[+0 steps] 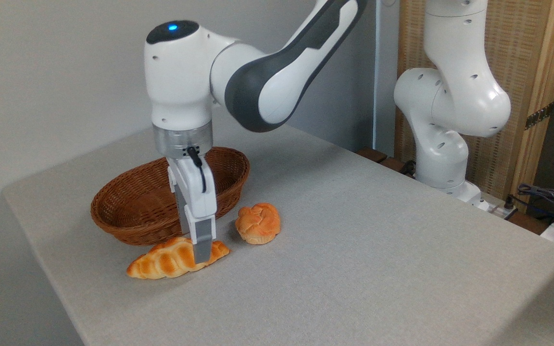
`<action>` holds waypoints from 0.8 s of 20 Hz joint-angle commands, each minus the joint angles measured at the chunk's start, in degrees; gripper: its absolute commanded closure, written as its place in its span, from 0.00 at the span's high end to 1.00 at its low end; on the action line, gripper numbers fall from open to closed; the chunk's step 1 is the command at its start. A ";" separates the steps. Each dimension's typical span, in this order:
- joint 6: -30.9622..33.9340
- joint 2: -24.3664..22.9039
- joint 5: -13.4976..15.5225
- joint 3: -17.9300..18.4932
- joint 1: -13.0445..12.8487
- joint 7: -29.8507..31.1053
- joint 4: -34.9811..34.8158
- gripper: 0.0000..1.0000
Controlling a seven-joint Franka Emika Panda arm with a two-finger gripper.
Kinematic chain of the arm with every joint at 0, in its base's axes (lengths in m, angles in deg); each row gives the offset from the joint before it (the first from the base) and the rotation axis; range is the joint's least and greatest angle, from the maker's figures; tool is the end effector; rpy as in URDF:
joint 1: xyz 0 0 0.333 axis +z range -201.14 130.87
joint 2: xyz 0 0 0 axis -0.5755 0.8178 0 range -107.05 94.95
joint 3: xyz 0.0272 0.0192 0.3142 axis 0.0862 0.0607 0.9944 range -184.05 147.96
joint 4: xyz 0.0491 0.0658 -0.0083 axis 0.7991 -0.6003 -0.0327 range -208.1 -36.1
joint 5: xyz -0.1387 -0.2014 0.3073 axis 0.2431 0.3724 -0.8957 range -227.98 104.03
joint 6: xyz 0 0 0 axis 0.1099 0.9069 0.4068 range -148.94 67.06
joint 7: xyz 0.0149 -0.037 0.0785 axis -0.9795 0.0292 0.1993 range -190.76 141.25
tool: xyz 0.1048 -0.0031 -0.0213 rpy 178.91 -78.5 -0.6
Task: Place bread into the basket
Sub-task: 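Close the gripper on the middle of the golden bread roll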
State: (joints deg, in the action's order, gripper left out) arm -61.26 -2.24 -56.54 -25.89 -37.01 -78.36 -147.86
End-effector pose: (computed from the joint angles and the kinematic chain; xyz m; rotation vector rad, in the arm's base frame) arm 0.5711 -0.0997 0.4314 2.6816 -1.5568 0.2464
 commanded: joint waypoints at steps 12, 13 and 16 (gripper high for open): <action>-4.17 3.40 0.02 -1.74 0.64 -6.24 -0.34 0.32; -4.17 3.40 0.02 -1.74 0.64 -6.24 -0.34 0.32; -4.08 3.31 0.02 -1.74 0.64 -6.33 -0.26 0.29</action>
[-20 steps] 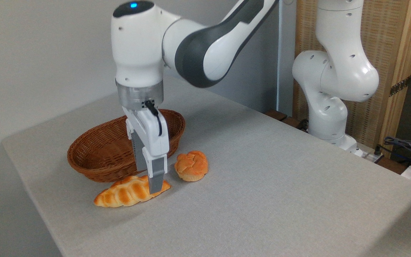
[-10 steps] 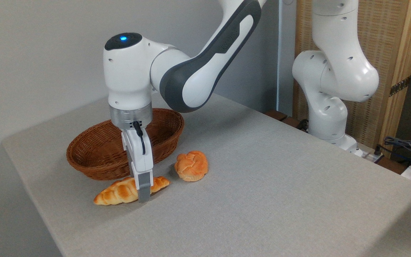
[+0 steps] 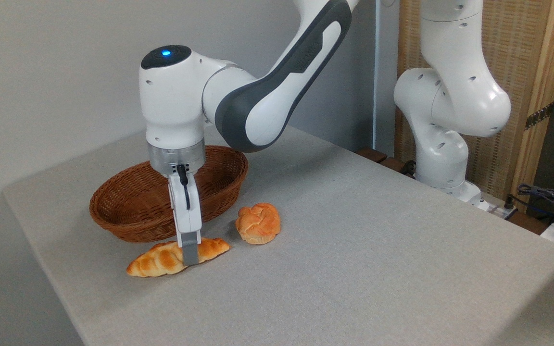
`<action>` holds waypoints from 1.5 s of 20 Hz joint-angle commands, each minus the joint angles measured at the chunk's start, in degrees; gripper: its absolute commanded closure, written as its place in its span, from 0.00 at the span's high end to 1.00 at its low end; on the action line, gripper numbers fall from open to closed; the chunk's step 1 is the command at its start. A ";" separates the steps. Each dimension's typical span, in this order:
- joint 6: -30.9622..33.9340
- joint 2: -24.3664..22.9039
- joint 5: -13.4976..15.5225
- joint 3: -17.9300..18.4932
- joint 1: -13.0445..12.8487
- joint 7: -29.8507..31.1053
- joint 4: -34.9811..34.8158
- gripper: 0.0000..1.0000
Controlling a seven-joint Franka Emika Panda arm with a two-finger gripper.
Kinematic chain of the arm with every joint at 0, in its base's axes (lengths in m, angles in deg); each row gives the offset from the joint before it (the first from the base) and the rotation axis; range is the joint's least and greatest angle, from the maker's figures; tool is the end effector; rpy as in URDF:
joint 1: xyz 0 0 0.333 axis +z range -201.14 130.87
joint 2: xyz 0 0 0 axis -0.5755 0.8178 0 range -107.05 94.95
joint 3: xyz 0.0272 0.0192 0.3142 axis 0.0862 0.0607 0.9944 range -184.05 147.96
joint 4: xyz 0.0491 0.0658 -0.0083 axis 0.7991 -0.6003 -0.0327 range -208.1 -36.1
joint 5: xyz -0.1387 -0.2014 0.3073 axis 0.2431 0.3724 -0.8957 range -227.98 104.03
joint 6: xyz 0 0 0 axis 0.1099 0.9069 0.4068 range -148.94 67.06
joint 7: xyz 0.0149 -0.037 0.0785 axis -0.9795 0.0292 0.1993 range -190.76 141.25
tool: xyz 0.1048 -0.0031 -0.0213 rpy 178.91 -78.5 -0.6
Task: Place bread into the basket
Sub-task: 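Close the gripper on the middle of the golden bread roll, then lift the bread roll and lower it into the wicker basket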
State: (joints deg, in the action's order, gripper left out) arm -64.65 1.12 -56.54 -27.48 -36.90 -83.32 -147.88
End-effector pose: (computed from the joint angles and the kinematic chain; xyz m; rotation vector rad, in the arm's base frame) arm 0.5788 -0.1146 0.4035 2.5930 -1.6952 0.2539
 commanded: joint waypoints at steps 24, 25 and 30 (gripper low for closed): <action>26.74 0.91 6.17 -9.64 2.38 15.24 21.65 1.00; 26.74 1.00 6.17 -9.72 2.38 15.24 21.65 1.00; 26.74 1.79 6.17 -10.43 2.20 15.33 21.65 1.00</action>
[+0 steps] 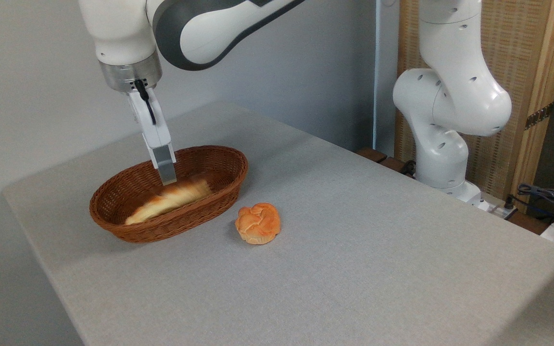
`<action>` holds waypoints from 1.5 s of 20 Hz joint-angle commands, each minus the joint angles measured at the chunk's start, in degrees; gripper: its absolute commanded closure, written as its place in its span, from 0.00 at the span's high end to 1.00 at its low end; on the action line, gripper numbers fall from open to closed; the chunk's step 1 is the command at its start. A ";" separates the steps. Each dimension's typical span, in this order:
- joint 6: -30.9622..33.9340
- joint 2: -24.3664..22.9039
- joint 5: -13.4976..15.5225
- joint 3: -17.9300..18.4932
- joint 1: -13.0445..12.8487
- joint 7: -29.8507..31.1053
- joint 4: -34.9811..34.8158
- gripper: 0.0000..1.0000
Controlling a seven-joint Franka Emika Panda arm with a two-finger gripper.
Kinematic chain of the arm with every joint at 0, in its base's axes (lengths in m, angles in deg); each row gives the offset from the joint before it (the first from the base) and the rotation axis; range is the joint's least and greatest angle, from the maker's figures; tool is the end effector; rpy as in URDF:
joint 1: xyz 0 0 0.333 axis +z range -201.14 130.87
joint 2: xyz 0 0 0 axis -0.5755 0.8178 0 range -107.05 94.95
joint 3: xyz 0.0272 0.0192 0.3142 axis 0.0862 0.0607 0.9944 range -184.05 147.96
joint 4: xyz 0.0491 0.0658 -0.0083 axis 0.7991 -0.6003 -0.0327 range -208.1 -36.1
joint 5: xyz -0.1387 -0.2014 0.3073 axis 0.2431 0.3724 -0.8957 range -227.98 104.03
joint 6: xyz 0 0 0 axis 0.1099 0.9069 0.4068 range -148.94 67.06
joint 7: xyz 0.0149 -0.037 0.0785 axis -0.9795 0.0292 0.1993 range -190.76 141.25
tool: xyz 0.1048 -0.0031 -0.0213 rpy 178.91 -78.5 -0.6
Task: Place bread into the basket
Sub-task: 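Lift the bread roll and lower it into the wicker basket, then open the gripper and raise it away from the basket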
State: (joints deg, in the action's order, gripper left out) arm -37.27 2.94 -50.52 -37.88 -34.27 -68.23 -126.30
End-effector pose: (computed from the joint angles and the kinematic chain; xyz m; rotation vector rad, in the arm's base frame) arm 0.5761 -0.2022 0.5259 2.5167 -1.4418 0.0920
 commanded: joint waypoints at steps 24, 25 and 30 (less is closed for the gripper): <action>11.04 -10.40 -7.42 17.90 -0.34 1.73 2.88 1.00; 11.05 -10.49 -7.42 17.90 -0.34 1.64 2.88 1.00; 11.05 -10.66 -7.42 17.90 -0.34 1.90 2.53 1.00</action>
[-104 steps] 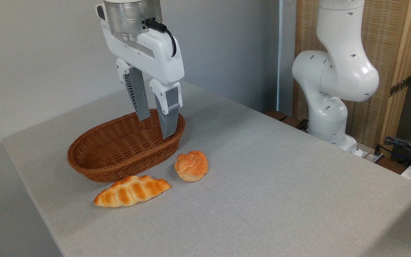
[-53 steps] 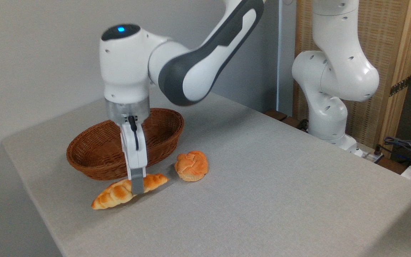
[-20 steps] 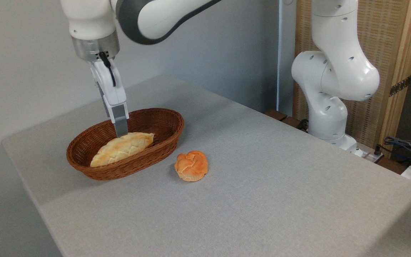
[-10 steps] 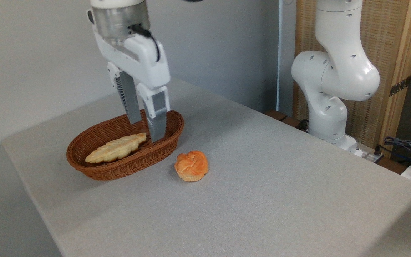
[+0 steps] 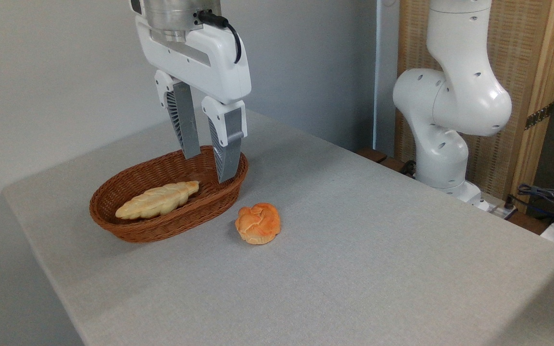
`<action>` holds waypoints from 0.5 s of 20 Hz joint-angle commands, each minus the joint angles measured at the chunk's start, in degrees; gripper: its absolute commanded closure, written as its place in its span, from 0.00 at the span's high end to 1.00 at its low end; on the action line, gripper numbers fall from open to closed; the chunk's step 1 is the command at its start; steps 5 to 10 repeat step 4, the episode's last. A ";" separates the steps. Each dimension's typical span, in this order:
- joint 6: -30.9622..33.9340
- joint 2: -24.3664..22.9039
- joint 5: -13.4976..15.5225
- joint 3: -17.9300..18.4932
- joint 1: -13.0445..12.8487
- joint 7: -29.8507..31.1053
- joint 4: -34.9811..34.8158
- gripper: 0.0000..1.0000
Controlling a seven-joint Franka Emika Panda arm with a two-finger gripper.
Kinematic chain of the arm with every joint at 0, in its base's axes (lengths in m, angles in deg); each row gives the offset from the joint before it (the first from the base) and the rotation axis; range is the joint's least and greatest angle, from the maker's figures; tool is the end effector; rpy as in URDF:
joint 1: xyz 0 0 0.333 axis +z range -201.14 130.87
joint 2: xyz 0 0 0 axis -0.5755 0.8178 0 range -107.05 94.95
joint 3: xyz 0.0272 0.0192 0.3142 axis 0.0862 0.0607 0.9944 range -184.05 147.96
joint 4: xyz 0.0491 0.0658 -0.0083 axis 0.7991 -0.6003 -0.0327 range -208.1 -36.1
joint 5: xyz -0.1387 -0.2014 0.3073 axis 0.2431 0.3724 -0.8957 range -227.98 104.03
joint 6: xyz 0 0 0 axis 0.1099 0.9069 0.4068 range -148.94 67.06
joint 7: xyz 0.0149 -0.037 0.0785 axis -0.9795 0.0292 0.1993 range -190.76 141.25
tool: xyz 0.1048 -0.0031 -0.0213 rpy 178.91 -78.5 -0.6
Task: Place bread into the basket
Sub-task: 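Open the gripper and raise it away from the basket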
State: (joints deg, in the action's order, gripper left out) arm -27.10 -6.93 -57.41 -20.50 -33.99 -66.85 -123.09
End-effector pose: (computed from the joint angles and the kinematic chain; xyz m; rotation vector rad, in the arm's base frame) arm 0.5551 -0.0209 0.6301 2.8666 -1.1372 0.1192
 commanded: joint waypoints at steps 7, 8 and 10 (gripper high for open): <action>0.97 -0.70 -0.35 0.43 -0.62 0.35 -0.59 1.00; 0.97 -0.70 -0.35 0.43 -0.62 0.35 -0.59 1.00; 0.97 -0.70 -0.35 0.43 -0.62 0.35 -0.59 1.00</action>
